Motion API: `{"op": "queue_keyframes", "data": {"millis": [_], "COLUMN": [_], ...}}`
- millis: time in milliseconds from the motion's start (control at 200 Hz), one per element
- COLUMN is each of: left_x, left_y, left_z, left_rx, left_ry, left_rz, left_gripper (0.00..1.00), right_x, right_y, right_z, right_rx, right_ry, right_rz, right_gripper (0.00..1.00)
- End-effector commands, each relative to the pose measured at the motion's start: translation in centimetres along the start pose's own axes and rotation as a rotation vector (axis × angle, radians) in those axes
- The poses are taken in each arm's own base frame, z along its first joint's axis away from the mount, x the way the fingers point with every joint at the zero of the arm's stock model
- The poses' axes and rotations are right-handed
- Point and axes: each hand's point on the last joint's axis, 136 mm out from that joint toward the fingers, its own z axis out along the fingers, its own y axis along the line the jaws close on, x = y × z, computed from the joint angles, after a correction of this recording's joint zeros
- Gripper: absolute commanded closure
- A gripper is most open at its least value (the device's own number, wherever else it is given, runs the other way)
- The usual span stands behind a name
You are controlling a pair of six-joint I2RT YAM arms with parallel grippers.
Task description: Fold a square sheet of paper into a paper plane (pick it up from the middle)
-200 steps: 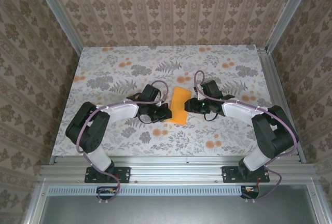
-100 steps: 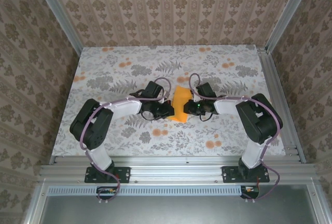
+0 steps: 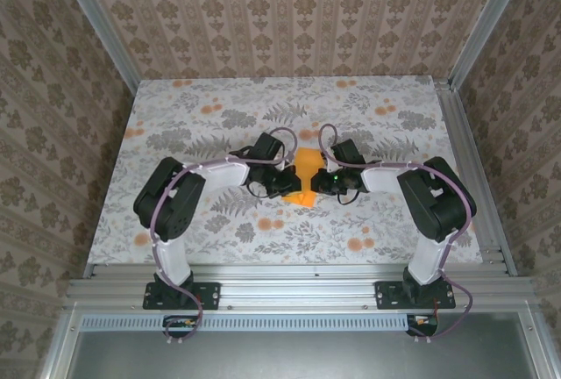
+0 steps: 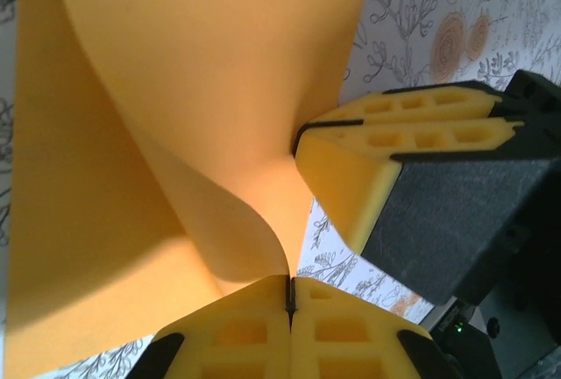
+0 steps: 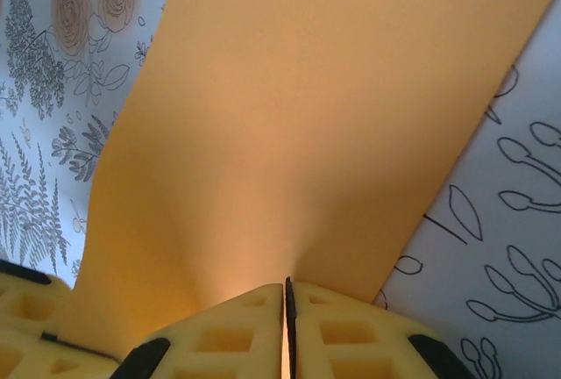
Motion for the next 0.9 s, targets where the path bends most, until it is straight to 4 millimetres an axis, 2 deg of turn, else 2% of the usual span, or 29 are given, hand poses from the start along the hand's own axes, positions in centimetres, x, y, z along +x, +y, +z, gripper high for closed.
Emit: {"op": "queue_keyframes", "data": {"millis": [0,115,340,510,655,770,895], "left_x": [-0.6,-1.1,-1.5,-1.3,-0.6,0.0,0.4], "left_y": [-1.0,-1.2,-0.6,-0.8,-0.8,-0.8,-0.9], "left_z": [0.4,0.8,1.5,1.0,0.4,-0.3,-1.0], "left_rx": [0.020,0.021,0.015,0.020,0.018,0.014,0.013], "left_ry": [0.010,0.008,0.021,0.019,0.024,0.025,0.022], "left_rz": [0.035,0.040,0.037,0.047,0.055,0.057,0.062], "left_gripper": [0.98,0.98,0.98,0.98,0.98,0.98,0.98], "right_x": [1.0,0.7,-1.2,-3.3,-5.2,-7.1,-8.4], "right_y": [-0.4,0.2,1.5,-0.1,-1.4,-2.4,-3.2], "right_z": [0.2,-0.3,-2.3,-4.4,-5.1,-5.0,-3.6], "right_rx": [-0.012,-0.030,-0.043,0.038,0.094,0.105,0.106], "right_ry": [0.039,0.028,-0.029,-0.095,-0.123,-0.150,-0.132], "right_rz": [0.004,-0.003,-0.011,-0.005,-0.032,-0.035,-0.030], "right_gripper": [0.87,0.87,0.84,0.83,0.81,0.80,0.81]}}
